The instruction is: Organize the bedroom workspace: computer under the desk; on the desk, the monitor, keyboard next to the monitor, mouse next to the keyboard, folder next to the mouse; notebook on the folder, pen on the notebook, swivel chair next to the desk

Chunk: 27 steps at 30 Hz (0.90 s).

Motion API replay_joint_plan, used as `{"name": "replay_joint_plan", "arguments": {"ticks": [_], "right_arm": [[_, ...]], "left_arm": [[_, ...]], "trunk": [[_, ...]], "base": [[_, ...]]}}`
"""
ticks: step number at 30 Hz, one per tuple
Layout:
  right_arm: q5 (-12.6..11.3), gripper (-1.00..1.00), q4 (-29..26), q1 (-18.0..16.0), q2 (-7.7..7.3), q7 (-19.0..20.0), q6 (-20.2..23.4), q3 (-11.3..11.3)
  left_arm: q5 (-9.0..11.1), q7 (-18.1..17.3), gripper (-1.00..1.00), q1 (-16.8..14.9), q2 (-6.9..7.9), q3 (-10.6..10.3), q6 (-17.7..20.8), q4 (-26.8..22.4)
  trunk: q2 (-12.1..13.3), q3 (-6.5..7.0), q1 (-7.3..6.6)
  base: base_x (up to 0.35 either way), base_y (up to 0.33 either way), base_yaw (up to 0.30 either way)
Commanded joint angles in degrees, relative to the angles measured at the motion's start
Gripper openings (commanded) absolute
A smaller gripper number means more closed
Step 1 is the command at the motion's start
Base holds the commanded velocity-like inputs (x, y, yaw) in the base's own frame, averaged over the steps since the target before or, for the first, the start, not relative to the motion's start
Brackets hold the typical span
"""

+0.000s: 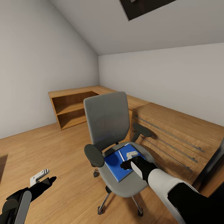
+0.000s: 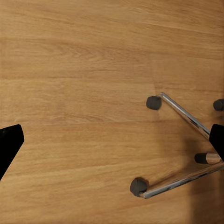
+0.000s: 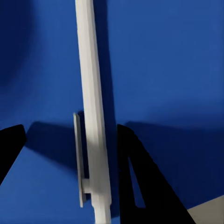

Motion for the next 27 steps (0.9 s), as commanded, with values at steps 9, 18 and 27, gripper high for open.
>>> {"name": "replay_joint_plan", "arguments": {"ticks": [9, 18, 27], "right_arm": [[0.2, -1.00, 0.0, 0.0, -0.07, -0.1, 0.3, 0.9], [0.1, -1.00, 0.0, 0.0, -0.10, 0.0, 0.4, 0.8], [-0.2, -1.00, 0.0, 0.0, -0.10, 0.1, 0.6, 0.8]], "left_arm": [[0.6, 0.3, 1.00, 0.0, 0.01, 0.0, 0.3, -0.1], [0.6, 0.3, 1.00, 0.0, 0.01, 0.0, 0.3, -0.1], [0.6, 0.3, 1.00, 0.0, 0.03, 0.0, 0.3, -0.1]], "trunk": [[0.0, -0.07, 0.00], [0.0, -0.07, 0.00], [0.0, -0.07, 0.00]], "base": [[0.000, 0.000, 0.000], [0.000, 0.000, 0.000], [0.000, 0.000, 0.000]]}}
